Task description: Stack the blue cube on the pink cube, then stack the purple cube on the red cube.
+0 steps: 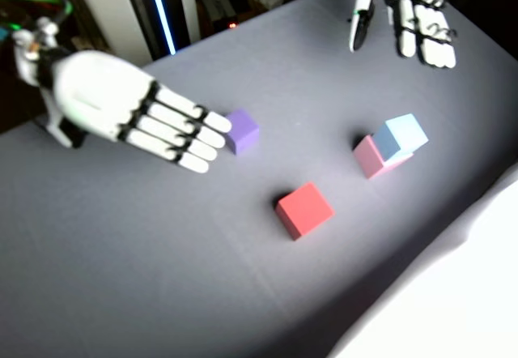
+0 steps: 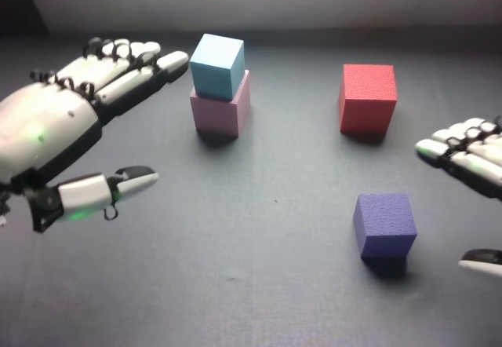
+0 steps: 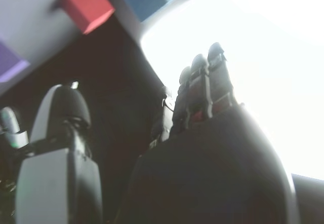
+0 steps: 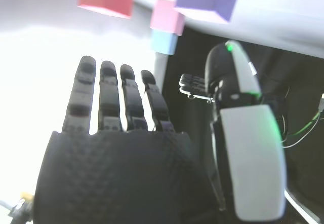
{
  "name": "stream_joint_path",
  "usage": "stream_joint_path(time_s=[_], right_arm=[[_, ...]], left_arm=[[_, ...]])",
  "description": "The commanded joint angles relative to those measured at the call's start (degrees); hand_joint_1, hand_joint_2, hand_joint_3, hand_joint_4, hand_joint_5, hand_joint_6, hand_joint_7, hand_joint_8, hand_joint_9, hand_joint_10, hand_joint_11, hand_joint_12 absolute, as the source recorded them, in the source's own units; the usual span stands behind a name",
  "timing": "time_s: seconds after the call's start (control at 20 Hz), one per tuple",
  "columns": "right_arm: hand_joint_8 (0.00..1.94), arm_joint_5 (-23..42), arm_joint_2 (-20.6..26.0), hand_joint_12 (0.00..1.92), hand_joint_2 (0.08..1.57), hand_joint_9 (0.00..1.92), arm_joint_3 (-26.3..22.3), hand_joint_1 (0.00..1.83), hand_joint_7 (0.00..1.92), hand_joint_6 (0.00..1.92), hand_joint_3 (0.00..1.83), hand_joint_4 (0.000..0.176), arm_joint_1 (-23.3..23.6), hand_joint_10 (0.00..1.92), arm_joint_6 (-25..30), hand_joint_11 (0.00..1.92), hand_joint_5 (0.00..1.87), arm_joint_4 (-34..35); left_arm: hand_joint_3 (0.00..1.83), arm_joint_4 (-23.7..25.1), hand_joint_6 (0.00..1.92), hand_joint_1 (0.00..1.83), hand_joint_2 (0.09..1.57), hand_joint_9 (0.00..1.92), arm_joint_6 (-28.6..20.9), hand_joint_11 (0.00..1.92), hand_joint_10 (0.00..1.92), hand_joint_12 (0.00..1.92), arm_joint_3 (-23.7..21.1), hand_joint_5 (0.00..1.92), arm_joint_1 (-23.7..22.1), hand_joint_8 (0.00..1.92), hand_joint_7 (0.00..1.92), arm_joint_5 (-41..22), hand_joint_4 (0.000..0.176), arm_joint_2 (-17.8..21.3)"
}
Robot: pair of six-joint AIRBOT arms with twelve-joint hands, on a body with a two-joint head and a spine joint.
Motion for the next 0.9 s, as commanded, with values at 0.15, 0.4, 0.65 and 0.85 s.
stream_joint_path(time_s=[0.15, 0.4, 0.65, 0.85], right_arm=[[0.30, 0.6, -3.4, 1.76, 1.10, 0.00, 3.2, 0.87, 0.04, 0.00, 0.01, 0.025, 3.9, 0.45, 0.9, 0.00, 0.00, -0.6], [0.00, -4.2, -7.3, 1.01, 1.11, 0.00, 6.7, 0.81, 0.05, 0.00, 0.00, 0.000, 7.4, 0.18, 1.2, 0.00, 0.00, -0.6], [0.08, -9.6, -11.4, 0.97, 1.10, 0.14, 10.4, 0.95, 0.28, 0.09, 0.00, 0.000, 11.2, 0.33, 1.2, 0.00, 0.14, -1.6], [1.41, -13.0, -13.1, 1.71, 1.21, 0.88, 12.6, 1.21, 0.83, 1.14, 0.00, 0.000, 13.1, 1.33, 1.2, 0.79, 0.78, -1.9]], left_arm=[[0.01, -0.9, 0.00, 0.84, 1.24, 0.00, -0.5, 0.00, 0.00, 0.00, -1.1, 0.00, 2.2, 0.00, 0.00, -9.3, 0.083, 1.1], [0.00, -2.2, 0.00, 0.80, 1.26, 0.00, -0.7, 0.00, 0.00, 0.00, -1.7, 0.00, 4.2, 0.00, 0.00, -10.8, 0.059, 1.3], [0.00, -2.5, 0.00, 0.80, 1.27, 0.00, -0.9, 0.00, 0.00, 0.00, -1.7, 0.00, 4.5, 0.00, 0.00, -11.0, 0.051, 1.3], [0.01, -3.1, 0.00, 0.81, 1.28, 0.00, -0.9, 0.00, 0.00, 0.00, -1.6, 0.00, 4.8, 0.00, 0.00, -11.3, 0.056, 1.3]])
